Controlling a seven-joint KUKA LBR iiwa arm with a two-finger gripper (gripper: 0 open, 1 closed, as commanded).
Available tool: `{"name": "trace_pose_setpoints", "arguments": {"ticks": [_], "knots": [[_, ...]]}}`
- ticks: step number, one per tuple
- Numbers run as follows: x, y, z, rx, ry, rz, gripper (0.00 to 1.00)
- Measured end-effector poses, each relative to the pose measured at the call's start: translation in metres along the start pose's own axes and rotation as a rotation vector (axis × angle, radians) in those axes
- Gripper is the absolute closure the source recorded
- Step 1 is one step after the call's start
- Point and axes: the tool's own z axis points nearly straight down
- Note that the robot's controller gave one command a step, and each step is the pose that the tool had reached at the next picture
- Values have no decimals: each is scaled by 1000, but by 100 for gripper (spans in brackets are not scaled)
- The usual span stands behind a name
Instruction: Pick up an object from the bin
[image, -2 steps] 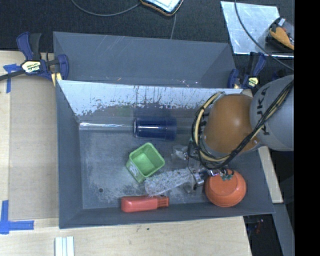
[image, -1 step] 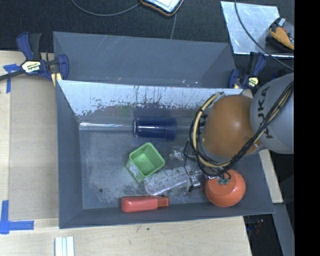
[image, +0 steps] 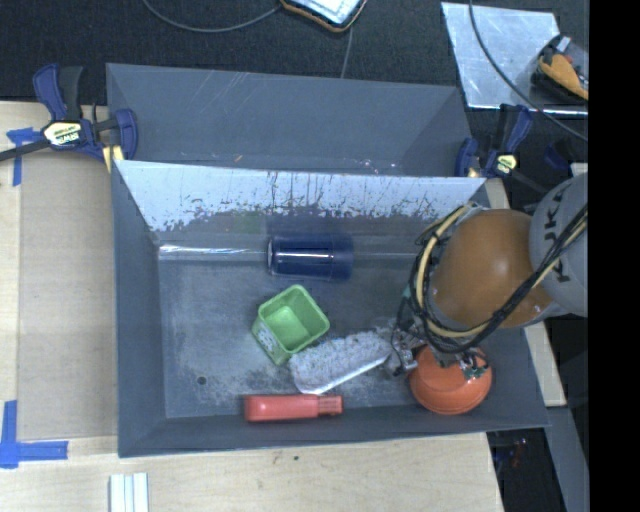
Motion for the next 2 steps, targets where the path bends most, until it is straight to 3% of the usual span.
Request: {"name": "trace_pose_setpoints", "arguments": {"ticks": [1,2], "knots": [[0,0,0,0,0,0,100],[-28,5,-73,2,-6,-34,100]]}}
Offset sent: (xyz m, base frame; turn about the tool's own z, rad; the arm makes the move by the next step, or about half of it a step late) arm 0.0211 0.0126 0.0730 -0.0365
